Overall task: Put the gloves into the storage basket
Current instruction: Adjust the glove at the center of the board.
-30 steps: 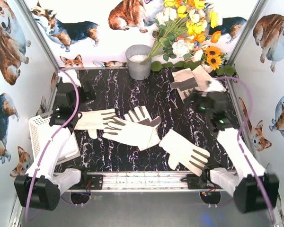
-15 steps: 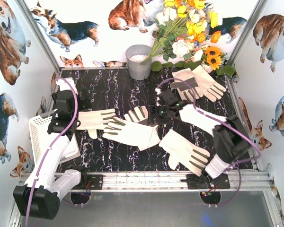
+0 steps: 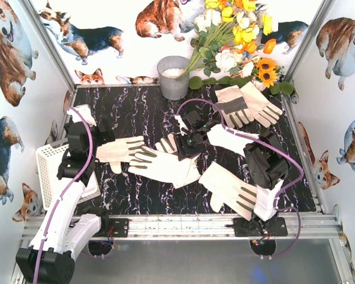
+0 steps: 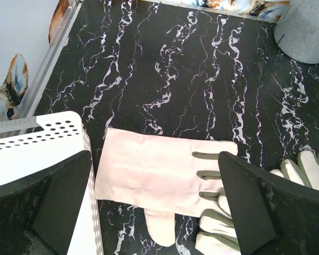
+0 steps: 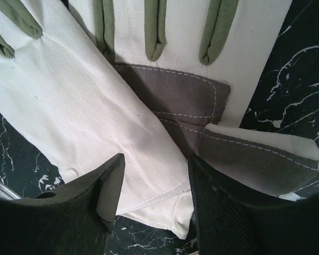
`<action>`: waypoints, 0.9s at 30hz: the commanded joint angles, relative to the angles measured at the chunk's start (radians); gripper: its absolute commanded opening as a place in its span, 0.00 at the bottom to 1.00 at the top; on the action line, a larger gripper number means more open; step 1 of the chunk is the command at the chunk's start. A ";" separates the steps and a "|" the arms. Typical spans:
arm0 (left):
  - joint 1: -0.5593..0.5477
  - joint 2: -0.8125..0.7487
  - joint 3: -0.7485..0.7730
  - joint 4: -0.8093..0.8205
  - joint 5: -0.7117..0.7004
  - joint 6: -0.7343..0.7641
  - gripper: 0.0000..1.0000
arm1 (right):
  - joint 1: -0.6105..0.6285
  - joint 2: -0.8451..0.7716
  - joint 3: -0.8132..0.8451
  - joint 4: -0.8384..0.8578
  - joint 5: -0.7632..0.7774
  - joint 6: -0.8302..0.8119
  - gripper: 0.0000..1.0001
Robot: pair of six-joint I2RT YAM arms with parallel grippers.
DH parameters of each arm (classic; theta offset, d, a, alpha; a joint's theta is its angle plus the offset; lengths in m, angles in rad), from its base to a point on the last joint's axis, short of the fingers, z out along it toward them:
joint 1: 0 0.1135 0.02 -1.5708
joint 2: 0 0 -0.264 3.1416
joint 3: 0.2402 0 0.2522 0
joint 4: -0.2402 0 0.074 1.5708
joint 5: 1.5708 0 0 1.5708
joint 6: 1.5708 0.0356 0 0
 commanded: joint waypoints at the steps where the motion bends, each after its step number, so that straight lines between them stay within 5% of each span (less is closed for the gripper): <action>1: 0.004 -0.014 -0.001 -0.005 -0.015 0.014 1.00 | 0.008 0.037 0.074 -0.033 -0.017 -0.088 0.51; 14: 0.016 0.052 -0.004 0.078 0.026 0.059 1.00 | 0.031 -0.015 -0.037 -0.055 -0.037 -0.038 0.40; 23: 0.022 0.102 -0.005 0.103 0.065 0.064 1.00 | 0.030 -0.134 -0.160 -0.038 0.106 0.092 0.00; 27: 0.024 0.134 0.014 0.065 0.074 0.050 1.00 | 0.010 -0.177 -0.182 -0.076 0.246 0.177 0.00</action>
